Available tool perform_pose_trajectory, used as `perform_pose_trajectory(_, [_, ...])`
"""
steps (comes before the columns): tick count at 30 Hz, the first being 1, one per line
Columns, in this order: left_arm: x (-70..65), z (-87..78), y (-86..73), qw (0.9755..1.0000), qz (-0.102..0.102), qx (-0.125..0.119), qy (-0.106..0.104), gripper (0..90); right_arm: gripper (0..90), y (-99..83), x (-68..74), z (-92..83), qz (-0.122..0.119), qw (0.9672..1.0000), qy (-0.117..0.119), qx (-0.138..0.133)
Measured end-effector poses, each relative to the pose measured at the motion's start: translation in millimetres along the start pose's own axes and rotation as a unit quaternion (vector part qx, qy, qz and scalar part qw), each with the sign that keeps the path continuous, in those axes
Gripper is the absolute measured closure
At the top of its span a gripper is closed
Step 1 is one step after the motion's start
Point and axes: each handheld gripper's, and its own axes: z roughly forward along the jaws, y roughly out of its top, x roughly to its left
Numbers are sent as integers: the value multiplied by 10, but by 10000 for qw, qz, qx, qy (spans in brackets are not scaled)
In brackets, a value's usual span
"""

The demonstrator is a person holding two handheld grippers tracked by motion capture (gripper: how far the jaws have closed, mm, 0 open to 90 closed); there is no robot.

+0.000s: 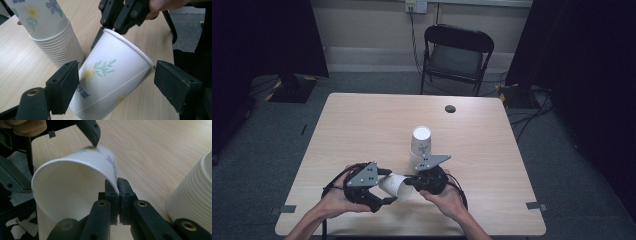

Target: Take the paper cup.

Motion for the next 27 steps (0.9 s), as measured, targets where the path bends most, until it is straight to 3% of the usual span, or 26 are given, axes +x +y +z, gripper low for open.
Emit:
perform_pose_trajectory(12, [-27, 51, -16, 9999, 100, 109, 27, 189, 882, 14, -33, -45, 177, 9998, 40, -87])
perform_pose_trajectory(16, [-22, 64, -24, 9998, 95, 116, 129, 179, 881, 20, -53, -84, 275, 9993, 13, -265])
perform_pose_trajectory(27, [-70, 116, -27, 9985, 237, 202, 446, 175, 879, 35, -77, -76, 603, 9977, 58, -290])
